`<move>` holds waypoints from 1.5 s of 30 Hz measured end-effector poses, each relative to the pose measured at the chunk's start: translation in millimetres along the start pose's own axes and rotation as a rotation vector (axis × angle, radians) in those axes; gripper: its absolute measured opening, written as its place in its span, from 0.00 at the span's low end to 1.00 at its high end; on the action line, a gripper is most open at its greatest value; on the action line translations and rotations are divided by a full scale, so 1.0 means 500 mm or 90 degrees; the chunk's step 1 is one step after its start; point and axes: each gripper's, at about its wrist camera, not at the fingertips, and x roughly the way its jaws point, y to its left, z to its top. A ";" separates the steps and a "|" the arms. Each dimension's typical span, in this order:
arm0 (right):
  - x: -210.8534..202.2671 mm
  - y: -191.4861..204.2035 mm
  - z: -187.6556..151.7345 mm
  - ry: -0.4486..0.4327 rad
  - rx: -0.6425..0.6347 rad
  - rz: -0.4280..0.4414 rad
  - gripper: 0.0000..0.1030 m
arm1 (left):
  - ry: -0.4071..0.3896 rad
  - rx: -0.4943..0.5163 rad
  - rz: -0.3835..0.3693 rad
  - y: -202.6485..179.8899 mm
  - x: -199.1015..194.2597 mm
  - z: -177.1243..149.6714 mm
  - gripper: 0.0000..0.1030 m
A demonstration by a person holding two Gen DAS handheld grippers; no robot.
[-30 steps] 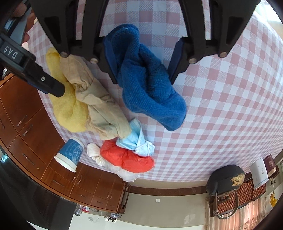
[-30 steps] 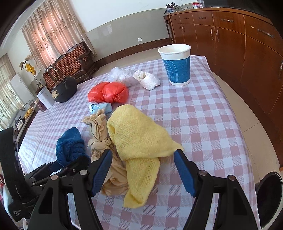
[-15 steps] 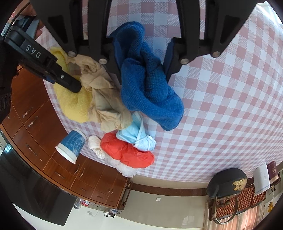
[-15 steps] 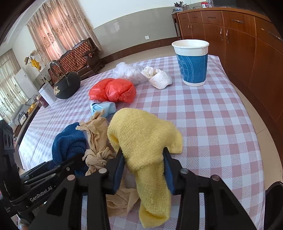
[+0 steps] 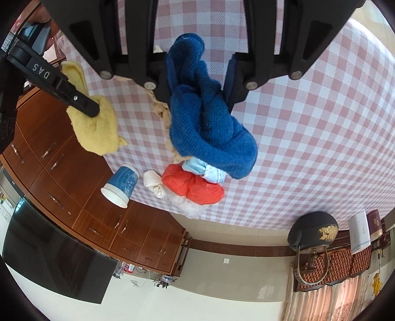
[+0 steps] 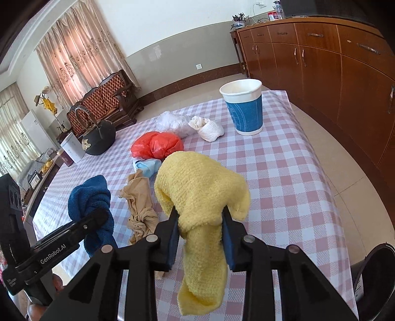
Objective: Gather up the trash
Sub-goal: 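Carry the blue and yellow towels over the black bin with both tools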
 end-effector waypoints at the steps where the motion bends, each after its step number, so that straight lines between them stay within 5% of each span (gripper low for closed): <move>1: -0.011 -0.004 -0.003 -0.002 0.002 -0.002 0.32 | -0.001 0.005 -0.005 -0.009 -0.005 0.001 0.34; 15: -0.198 -0.137 -0.088 -0.045 0.091 -0.063 0.32 | 0.011 0.108 -0.120 -0.221 -0.068 -0.057 0.34; 31: -0.461 -0.420 -0.261 -0.103 0.255 -0.234 0.32 | 0.097 0.265 -0.278 -0.570 -0.035 -0.212 0.34; 45: -0.539 -0.615 -0.384 -0.081 0.402 -0.298 0.32 | 0.194 0.353 -0.312 -0.762 0.045 -0.347 0.34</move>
